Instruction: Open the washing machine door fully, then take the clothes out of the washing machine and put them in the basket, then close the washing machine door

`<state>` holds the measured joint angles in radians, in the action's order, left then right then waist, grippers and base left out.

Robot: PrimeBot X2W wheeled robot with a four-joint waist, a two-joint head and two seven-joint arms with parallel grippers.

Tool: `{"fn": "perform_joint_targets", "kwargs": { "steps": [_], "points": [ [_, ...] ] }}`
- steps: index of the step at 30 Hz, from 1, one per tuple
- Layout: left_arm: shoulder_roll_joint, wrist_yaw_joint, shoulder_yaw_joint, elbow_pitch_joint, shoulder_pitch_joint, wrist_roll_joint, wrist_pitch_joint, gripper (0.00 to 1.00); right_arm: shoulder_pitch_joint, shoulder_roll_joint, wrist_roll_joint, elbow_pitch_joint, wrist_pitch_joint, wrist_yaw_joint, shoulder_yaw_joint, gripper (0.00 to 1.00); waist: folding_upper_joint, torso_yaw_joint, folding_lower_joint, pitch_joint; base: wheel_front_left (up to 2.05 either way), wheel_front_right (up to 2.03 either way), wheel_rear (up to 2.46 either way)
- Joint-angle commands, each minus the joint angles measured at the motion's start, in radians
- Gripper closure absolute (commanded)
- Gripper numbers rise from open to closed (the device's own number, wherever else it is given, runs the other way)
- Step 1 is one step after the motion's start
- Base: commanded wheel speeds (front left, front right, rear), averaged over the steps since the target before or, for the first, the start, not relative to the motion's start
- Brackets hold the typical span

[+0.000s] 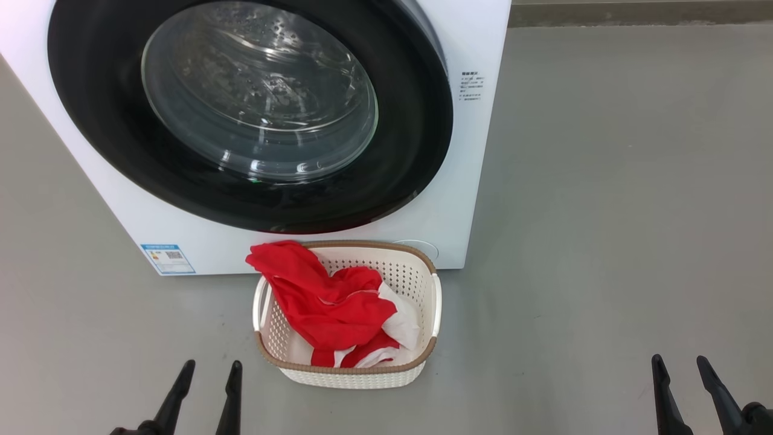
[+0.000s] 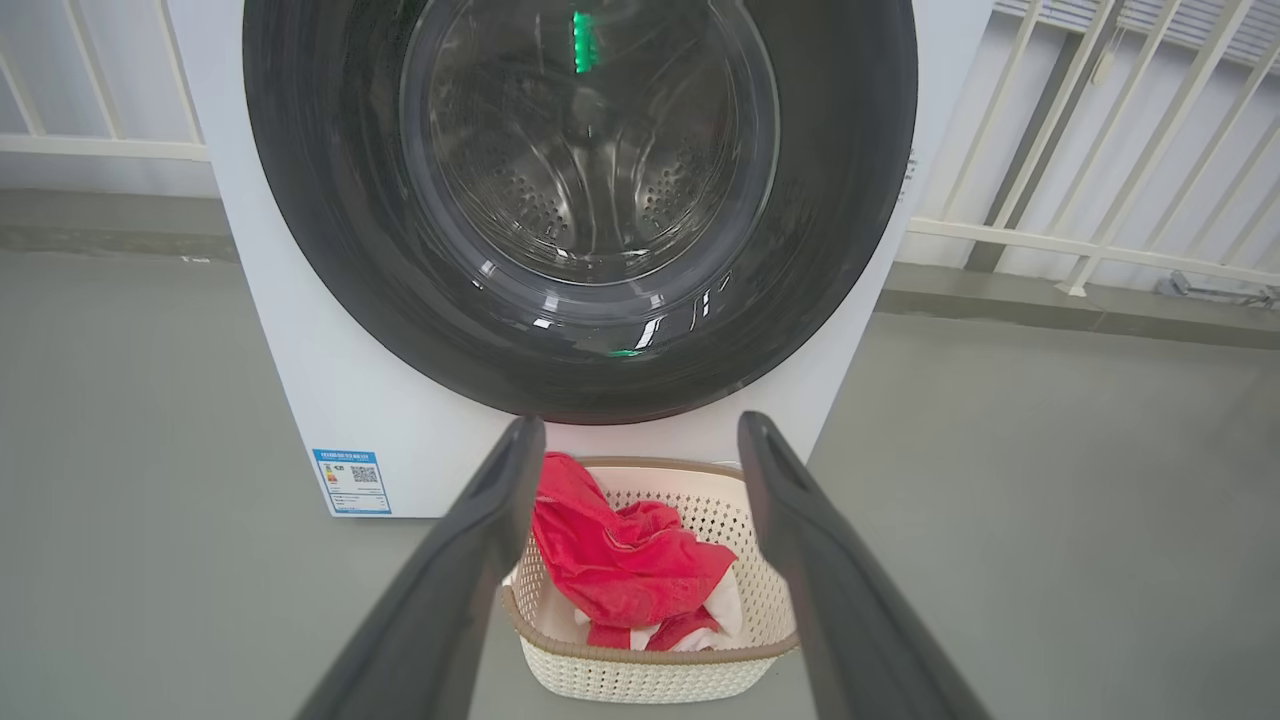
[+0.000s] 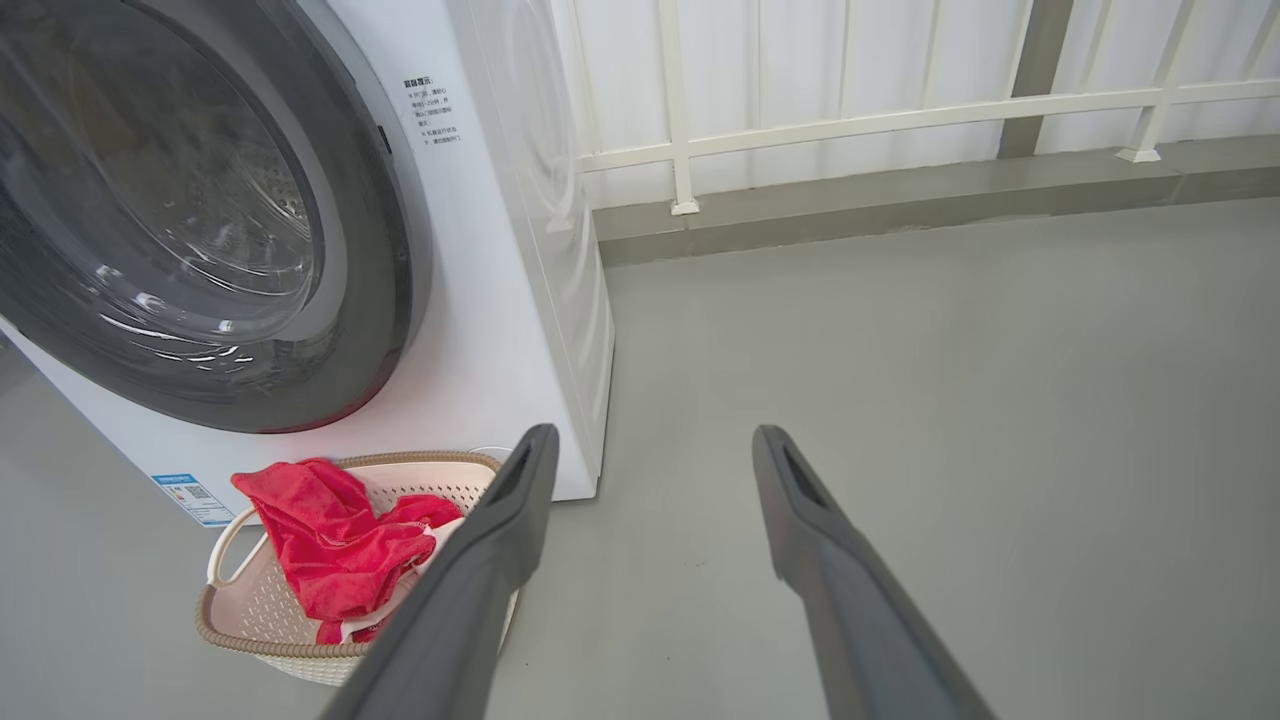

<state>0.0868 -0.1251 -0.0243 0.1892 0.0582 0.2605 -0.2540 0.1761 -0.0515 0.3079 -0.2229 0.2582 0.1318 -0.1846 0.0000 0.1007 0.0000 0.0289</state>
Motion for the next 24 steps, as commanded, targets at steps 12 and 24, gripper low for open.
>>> {"fn": "perform_joint_targets", "kwargs": {
  "steps": [12,24],
  "points": [
    [0.025,-0.006,0.019,-0.026,-0.019,0.033,-0.008,0.0,-0.025,-0.01,-0.008,0.026,0.004,-0.001,0.026,0.0,0.0,-0.005,0.0,0.004,0.0,0.0,0.0],
    [-0.01,0.001,-0.01,0.044,-0.001,0.105,0.026,1.0,-0.012,0.022,0.076,-0.046,-0.027,0.0,0.007,1.0,0.0,-0.01,0.0023,0.0,0.0,0.0,0.0]
  ]
}}
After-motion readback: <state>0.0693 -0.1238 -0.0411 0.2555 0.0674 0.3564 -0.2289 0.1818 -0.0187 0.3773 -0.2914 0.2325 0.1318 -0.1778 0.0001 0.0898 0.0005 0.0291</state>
